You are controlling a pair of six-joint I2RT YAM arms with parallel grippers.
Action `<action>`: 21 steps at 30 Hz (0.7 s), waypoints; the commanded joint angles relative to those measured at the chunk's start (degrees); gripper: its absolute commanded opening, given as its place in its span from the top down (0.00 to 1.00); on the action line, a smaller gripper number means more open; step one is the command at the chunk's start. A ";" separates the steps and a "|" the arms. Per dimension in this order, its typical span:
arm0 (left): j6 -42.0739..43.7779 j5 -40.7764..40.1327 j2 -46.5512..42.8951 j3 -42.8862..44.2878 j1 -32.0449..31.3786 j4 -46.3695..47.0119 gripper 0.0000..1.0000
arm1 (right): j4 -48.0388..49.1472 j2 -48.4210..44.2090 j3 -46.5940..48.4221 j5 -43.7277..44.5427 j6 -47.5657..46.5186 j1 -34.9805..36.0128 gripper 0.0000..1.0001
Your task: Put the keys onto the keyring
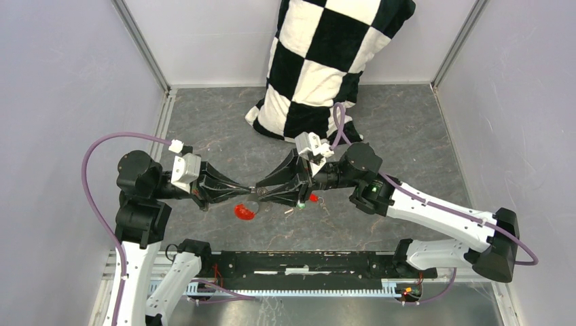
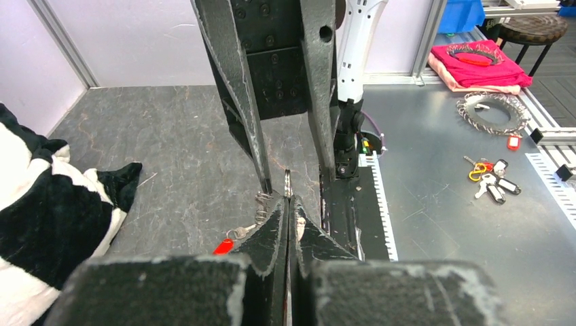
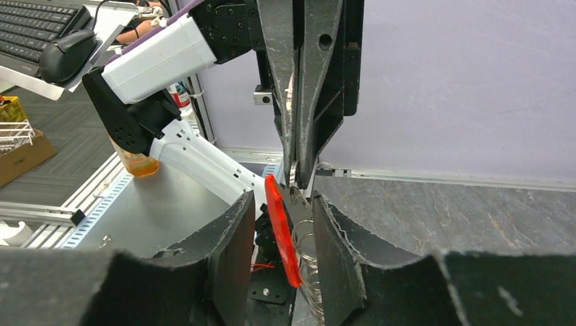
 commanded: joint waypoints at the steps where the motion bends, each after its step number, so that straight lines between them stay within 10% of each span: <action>1: 2.01 1.44 -0.63 1.47 -0.14 0.76 0.98 | 4.22 1.31 0.28 -0.57 1.85 -0.11 0.59; 12: 13.92 -2.62 -1.37 0.62 -0.17 -8.79 0.97 | 2.36 2.48 0.99 0.14 1.04 -0.11 0.99; 21: 37.34 -13.62 -0.57 0.70 -0.09 -27.20 0.50 | -34.89 5.04 14.13 7.30 -13.67 -0.13 0.99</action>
